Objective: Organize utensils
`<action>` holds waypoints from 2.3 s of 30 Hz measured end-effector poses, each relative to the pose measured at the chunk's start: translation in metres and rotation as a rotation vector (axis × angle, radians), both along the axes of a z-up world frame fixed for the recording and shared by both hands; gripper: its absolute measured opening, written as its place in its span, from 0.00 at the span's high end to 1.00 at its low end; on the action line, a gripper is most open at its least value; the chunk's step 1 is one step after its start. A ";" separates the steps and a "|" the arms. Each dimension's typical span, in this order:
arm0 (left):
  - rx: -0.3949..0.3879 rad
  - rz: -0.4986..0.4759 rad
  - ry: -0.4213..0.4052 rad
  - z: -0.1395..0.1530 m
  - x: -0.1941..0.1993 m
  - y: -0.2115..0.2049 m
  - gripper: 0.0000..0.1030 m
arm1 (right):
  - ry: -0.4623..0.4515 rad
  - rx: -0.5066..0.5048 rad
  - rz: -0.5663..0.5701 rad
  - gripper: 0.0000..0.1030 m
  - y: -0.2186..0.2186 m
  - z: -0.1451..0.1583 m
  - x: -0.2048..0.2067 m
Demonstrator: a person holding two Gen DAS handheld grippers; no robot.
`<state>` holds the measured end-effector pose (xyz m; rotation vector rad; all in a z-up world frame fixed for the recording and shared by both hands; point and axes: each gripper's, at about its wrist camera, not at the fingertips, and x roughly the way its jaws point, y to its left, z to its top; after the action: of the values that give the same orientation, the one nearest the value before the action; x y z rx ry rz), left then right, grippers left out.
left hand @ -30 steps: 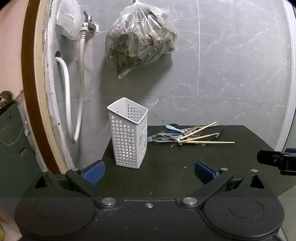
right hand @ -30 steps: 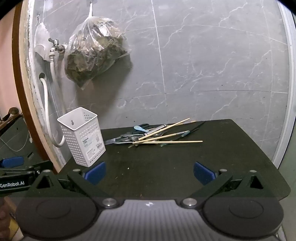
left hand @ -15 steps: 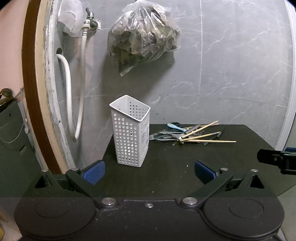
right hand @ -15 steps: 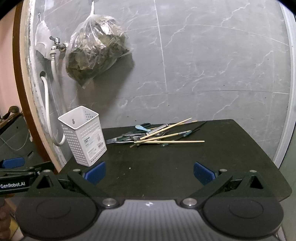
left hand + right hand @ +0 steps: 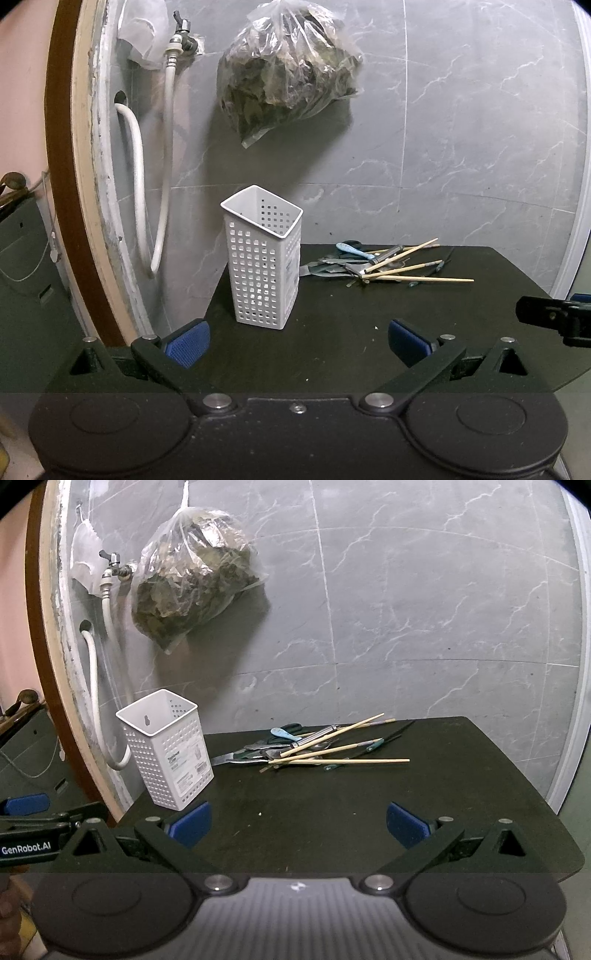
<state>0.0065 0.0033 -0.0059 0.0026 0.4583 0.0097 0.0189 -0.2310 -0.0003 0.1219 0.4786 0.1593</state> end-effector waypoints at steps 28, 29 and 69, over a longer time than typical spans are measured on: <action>0.001 -0.001 0.008 -0.005 0.003 -0.004 0.00 | 0.000 0.001 -0.003 0.00 -0.001 -0.001 0.001; 0.001 -0.001 0.008 -0.005 0.003 -0.004 0.00 | 0.000 0.001 -0.003 0.00 -0.001 -0.001 0.001; 0.005 0.081 0.099 -0.029 0.055 0.015 0.00 | 0.114 -0.050 0.005 0.00 0.012 -0.018 0.034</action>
<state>0.0618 0.0187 -0.0352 -0.0101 0.5568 0.0903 0.0531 -0.2192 -0.0181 0.0815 0.5957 0.1454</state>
